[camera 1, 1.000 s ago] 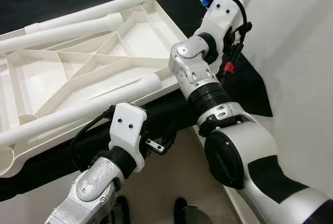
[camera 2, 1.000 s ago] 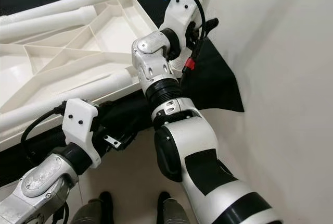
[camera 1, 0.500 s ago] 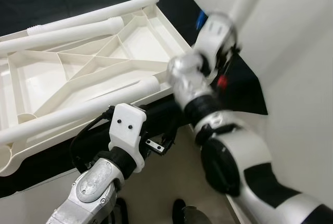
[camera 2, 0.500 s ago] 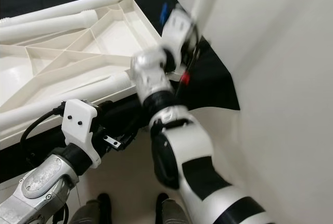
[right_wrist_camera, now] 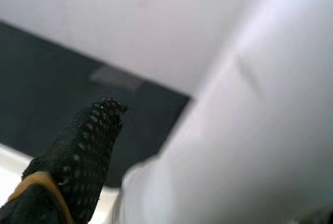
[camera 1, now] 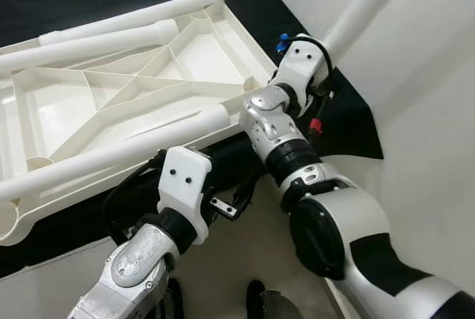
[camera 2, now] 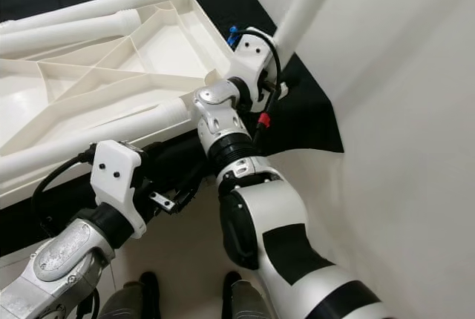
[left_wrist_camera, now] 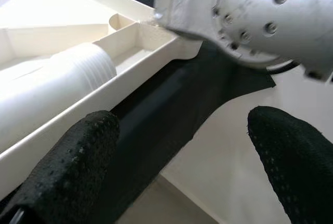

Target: Building children table

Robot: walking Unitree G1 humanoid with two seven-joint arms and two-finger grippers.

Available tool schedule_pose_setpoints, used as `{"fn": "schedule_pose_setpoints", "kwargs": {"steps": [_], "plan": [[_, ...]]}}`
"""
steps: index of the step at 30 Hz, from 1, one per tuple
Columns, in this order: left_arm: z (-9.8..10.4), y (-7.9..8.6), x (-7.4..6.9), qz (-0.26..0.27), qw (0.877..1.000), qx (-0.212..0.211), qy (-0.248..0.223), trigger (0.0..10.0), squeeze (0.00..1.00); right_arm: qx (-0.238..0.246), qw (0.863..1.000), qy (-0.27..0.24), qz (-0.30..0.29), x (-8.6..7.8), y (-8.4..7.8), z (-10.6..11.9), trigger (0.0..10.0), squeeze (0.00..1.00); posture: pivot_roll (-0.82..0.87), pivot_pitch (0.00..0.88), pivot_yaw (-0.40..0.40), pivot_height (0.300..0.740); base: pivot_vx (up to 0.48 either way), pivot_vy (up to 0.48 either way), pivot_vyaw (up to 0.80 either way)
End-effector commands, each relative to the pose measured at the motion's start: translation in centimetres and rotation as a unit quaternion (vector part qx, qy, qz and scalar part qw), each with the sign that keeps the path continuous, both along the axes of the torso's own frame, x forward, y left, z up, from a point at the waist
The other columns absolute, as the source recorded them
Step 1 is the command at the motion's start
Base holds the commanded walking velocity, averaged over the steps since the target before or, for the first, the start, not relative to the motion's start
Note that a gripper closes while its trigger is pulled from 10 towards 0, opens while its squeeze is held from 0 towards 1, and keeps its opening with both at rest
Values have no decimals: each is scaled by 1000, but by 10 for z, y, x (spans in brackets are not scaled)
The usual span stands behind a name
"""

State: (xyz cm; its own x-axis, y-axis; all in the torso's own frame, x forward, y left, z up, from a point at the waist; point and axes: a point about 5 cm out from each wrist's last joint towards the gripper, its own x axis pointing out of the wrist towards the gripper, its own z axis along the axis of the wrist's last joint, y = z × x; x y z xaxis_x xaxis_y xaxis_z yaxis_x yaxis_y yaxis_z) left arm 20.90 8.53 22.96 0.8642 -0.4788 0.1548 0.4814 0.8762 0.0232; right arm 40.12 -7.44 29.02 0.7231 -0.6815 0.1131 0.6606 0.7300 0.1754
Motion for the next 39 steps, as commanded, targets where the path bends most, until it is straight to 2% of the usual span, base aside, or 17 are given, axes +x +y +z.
{"fn": "schedule_pose_setpoints", "kwargs": {"steps": [1, 7, 8, 10, 14, 18, 24, 28, 29, 30, 31, 32, 33, 35, 36, 37, 39], "plan": [[-5, 0, 0, -1, 1000, 6, 7, 10000, 0, -12, 1000, -10, 18, 0, 4, 0, 10000, 0, 103, 337, -76, 740, 0, 0, 0], [-5, 0, 1, -1, 1000, 7, 6, 10000, 0, -30, 998, -17, 47, 1, 7, 1, 10000, 0, 102, 338, -74, 740, 0, 0, 0], [-5, 0, 1, -1, 1000, 8, 5, 10000, 0, -29, 996, -28, 78, 3, 8, 1, 0, 0, 100, 342, -72, 740, 0, 0, 0], [-5, 0, 1, -1, 1000, 10, 5, 10000, 0, -25, 995, -32, 89, 4, 8, 1, 0, 0, 100, 342, -72, 740, 0, 0, 0], [-5, 1, 2, 0, 1000, 10, 5, 10000, 0, -57, 991, -46, 114, 6, 3, 5, 0, 0, 100, 343, -72, 740, 0, 0, 0], [-5, 2, 3, 1, 1000, 14, 3, 10000, 0, -36, 987, -59, 146, 9, 0, 7, 0, 0, 96, 339, -74, 740, 0, 0, 0], [-5, 3, 4, 3, 1000, 15, 1, 10000, 0, -57, 980, -88, 171, 9, -2, 16, 0, 0, 97, 336, -72, 740, 0, 0, 0], [-5, 3, 7, 4, 1000, 18, 0, 10000, 0, -21, 959, -123, 253, 11, 3, 26, 0, 0, 102, 328, -72, 740, 0, 0, 0], [-5, 3, 7, 4, 1000, 18, 0, 10000, 0, -21, 959, -123, 253, 11, 3, 26, 0, 0, 102, 328, -72, 740, 0, 0, 0], [-6, 4, 8, 9, 1000, 19, 1, 10000, 0, -25, 951, -139, 277, 11, 4, 33, 0, 0, 101, 324, -72, 740, 0, 0, 0], [-6, 4, 8, 9, 1000, 19, 1, 10000, 0, -25, 951, -139, 277, 11, 4, 33, 0, 0, 101, 324, -72, 740, 0, 0, 0], [-6, 5, 8, 13, 1000, 18, 2, 10000, 0, -30, 944, -151, 291, 10, 4, 38, 0, 0, 101, 324, -72, 740, 0, 0, 0], [-8, 7, 11, 22, 1000, 16, 12, 10000, 0, -49, 924, -188, 328, 8, 3, 52, 3765, 0, 99, 318, -70, 740, 0, 0, 0], [-8, 7, 11, 24, 999, 15, 14, 10000, 0, -54, 919, -196, 336, 7, 3, 54, 3765, 0, 99, 318, -70, 740, 0, 0, 0], [-9, 7, 12, 24, 1000, 13, 16, 10000, 0, -48, 910, -203, 359, 7, 3, 57, 10000, 0, 99, 305, -70, 740, 0, 0, 0], [-9, 7, 12, 24, 1000, 13, 16, 10000, 0, -48, 910, -203, 359, 7, 3, 57, 10000, 0, 99, 305, -70, 740, 0, 0, 0], [-10, 8, 15, 27, 999, 16, 18, 10000, 0, -30, 863, -254, 436, 2, 0, 66, 10000, 0, 97, 283, -66, 740, 0, 0, 0]]}}
